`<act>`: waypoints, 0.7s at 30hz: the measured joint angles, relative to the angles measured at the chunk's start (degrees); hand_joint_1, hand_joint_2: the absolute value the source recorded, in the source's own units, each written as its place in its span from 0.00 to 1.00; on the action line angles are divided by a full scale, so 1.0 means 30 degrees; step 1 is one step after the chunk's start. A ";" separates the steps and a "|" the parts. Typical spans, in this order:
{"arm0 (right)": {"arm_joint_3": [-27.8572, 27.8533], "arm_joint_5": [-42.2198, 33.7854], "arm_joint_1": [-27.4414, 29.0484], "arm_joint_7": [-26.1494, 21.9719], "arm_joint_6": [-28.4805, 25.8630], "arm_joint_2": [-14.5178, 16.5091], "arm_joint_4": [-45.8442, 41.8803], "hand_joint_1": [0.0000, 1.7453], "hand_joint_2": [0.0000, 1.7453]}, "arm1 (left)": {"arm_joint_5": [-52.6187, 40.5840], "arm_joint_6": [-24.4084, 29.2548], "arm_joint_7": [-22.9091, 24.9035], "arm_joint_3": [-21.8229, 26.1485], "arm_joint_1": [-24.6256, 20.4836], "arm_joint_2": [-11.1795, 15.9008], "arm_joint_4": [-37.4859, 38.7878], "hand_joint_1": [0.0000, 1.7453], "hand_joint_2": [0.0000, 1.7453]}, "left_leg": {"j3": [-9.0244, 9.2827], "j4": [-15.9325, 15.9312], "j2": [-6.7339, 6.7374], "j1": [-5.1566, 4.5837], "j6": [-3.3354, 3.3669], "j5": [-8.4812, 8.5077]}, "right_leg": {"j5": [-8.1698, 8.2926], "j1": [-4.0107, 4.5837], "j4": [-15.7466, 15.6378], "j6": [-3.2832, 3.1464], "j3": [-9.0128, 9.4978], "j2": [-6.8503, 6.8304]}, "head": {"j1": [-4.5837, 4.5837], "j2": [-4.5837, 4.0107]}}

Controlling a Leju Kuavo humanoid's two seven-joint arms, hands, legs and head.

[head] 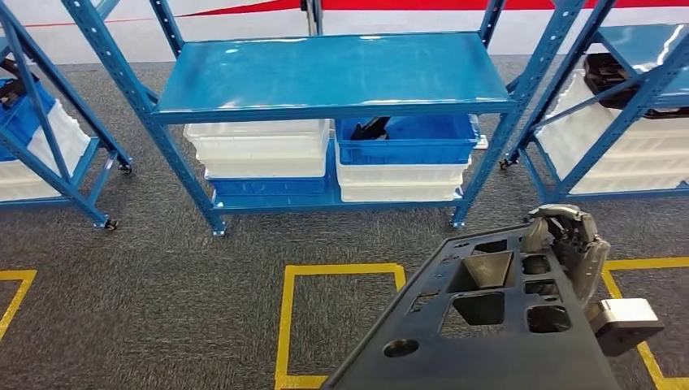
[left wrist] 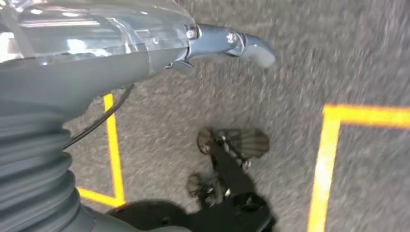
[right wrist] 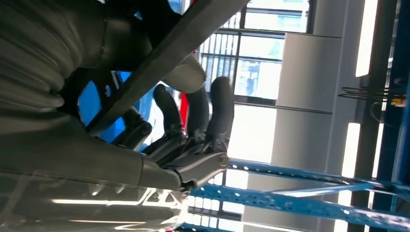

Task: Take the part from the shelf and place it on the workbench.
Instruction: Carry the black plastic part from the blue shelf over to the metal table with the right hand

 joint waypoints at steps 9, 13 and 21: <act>-0.0481 0.0524 0.1534 0.0076 -0.0289 0.0045 -0.0836 1.00 1.00 | -0.0351 0.0007 0.0845 -0.0020 0.0009 -0.0060 0.0009 0.00 1.00 | 0.3179 -0.1629 -0.0041 0.0218 -0.0124 0.0153 | 0.1010 0.0097 0.0570 0.0330 -0.1428 -0.0009 | -0.0395 0.0000; -0.0761 0.0708 0.1730 -0.0033 -0.0361 0.0071 -0.1149 1.00 1.00 | -0.0397 0.0091 0.0901 -0.0020 0.0030 -0.0091 0.0009 0.00 1.00 | 0.3063 -0.2242 -0.0039 0.0179 0.0335 0.0042 | 0.1034 0.0086 0.0911 0.0793 -0.1829 0.0003 | -0.0358 0.0000; -0.0822 0.0991 0.1393 -0.0344 -0.0320 0.0191 -0.1226 1.00 1.00 | -0.0144 0.0146 0.0565 -0.0007 0.0025 -0.0102 0.0009 0.00 1.00 | 0.1949 -0.2065 0.0067 0.0162 0.0689 0.0821 | -0.0892 0.0079 0.4012 0.0887 -0.2133 0.0034 | 0.0250 0.0000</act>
